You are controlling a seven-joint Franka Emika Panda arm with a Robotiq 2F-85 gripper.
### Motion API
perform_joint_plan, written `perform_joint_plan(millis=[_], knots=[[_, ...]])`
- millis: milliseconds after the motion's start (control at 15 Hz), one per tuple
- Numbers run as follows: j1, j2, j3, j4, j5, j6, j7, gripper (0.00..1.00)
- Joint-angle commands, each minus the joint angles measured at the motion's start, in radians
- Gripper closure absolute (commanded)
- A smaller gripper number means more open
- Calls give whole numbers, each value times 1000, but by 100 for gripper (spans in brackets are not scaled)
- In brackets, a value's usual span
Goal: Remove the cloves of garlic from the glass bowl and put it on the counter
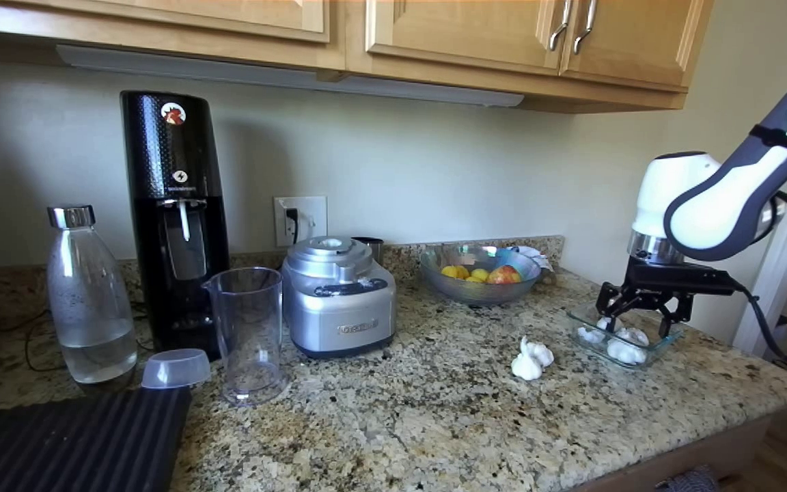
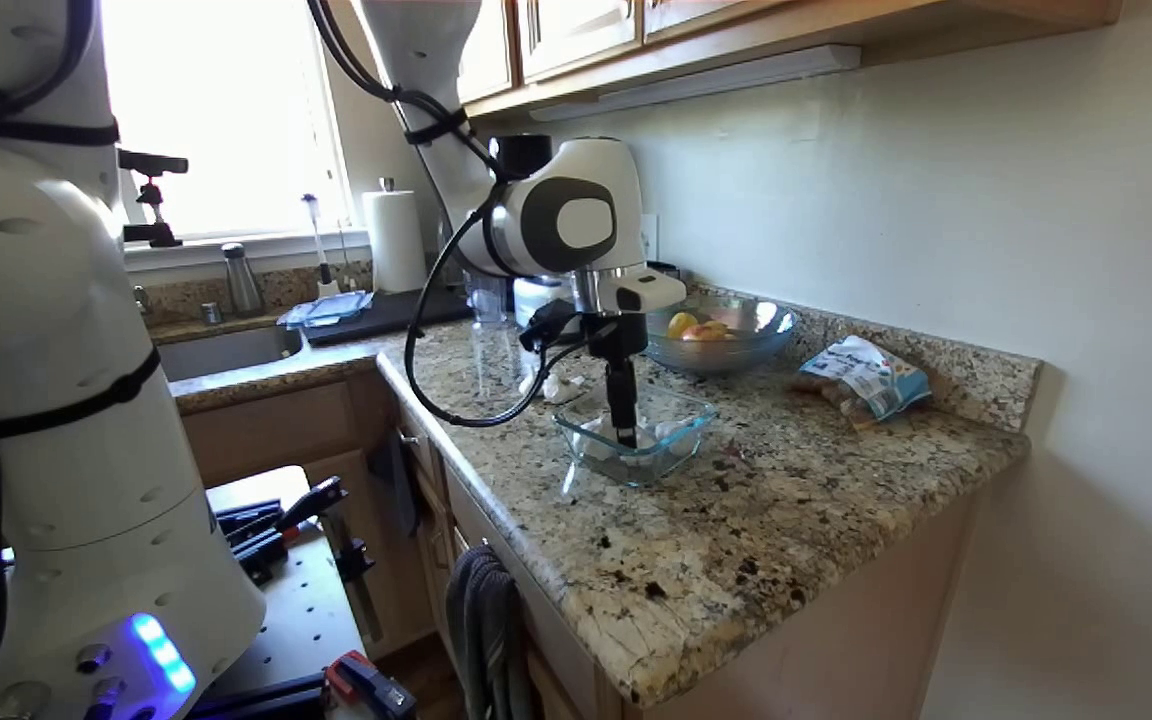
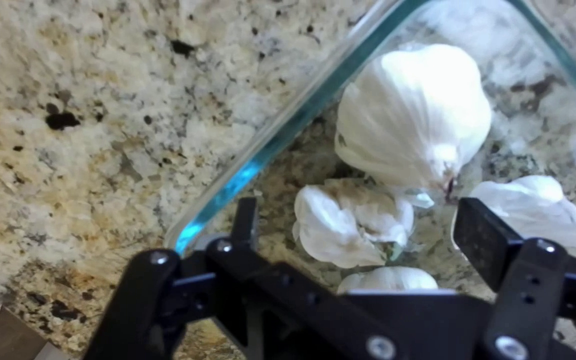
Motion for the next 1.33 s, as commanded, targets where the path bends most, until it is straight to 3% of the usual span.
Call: perform_joint_plan(millis=[0, 67, 200, 333, 467, 733, 800, 867, 933, 1267], knots=[[3, -8, -7, -23, 34, 36, -55, 5], [2, -9, -11, -26, 32, 42, -62, 23], [0, -3, -16, -27, 26, 53, -70, 23], [-4, 17, -17, -20, 32, 61, -91, 32], [-4, 32, -19, -17, 36, 78, -114, 29], [-1, 74, -25, 1, 63, 113, -169, 12], [1, 81, -27, 3, 73, 119, -184, 16], [1, 86, -26, 6, 87, 126, -200, 31], [-2, 83, -24, 10, 101, 126, -215, 40], [13, 74, -36, 12, 147, 125, -256, 72]])
